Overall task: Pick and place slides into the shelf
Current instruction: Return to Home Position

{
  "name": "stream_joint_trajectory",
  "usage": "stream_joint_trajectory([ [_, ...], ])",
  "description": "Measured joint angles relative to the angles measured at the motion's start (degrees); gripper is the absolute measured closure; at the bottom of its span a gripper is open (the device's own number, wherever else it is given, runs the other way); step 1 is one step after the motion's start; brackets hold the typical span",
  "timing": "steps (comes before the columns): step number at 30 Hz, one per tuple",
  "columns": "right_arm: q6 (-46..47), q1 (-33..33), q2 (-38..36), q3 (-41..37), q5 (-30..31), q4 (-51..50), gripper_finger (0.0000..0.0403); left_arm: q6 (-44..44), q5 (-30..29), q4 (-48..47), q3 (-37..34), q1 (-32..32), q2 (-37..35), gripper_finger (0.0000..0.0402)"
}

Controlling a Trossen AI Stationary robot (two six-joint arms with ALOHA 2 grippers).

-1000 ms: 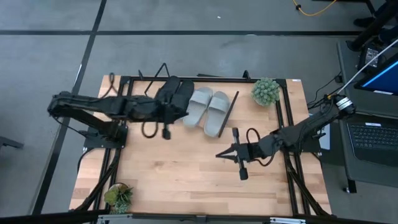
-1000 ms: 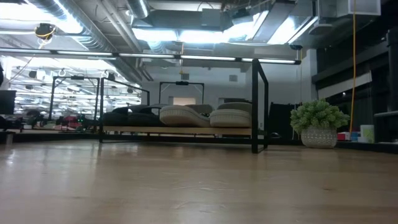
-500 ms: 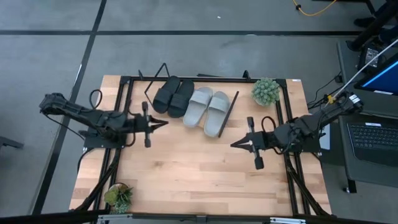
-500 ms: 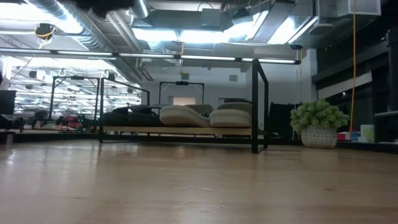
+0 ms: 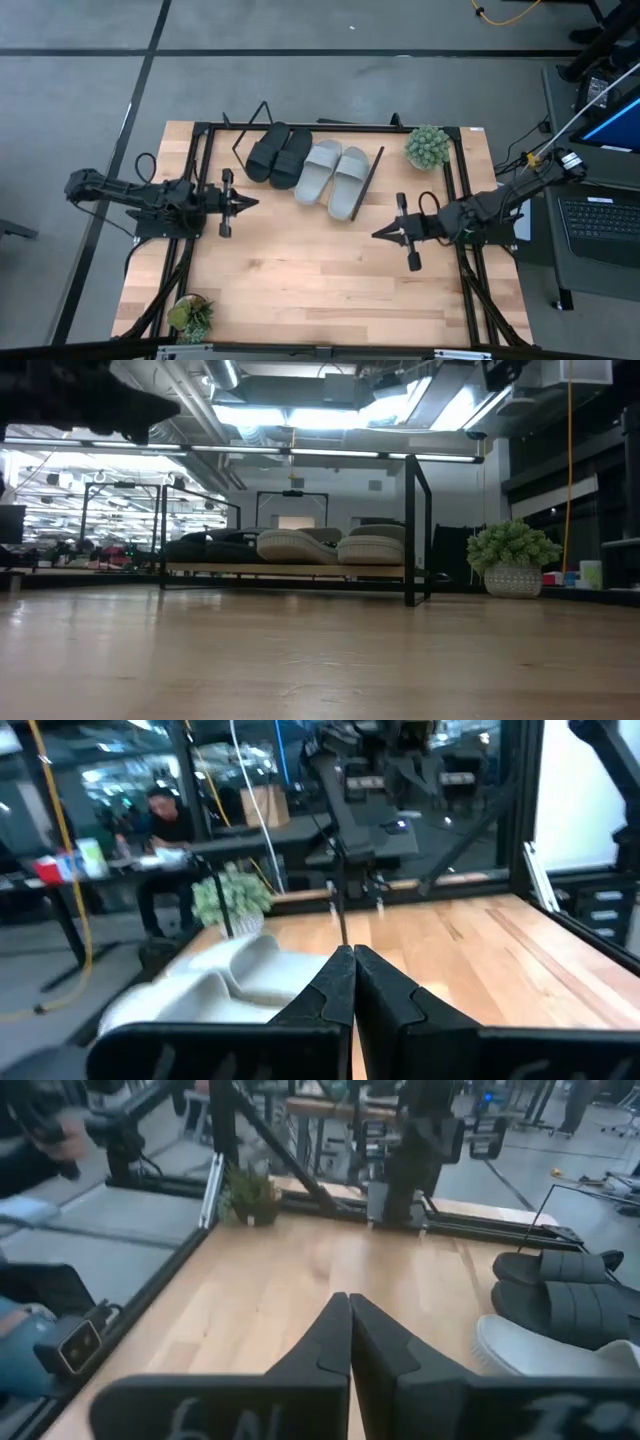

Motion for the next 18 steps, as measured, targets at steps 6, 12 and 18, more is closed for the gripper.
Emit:
stream_joint_trajectory([
  [6,0.91,-2.40,-6.82,-5.05,-2.12,2.82,0.0398,-2.84,8.21,-3.45,-0.74,7.48,-2.17,0.0401],
  [12,-2.02,-3.93,-14.60,-9.23,-4.30,2.49,0.0398,-4.14,13.14,-3.43,-0.74,11.45,-2.19,0.0401],
  [18,-3.14,-5.15,-23.21,-15.12,-4.49,2.20,0.0398,-4.29,13.69,0.70,-4.11,12.21,-2.13,0.0401],
])
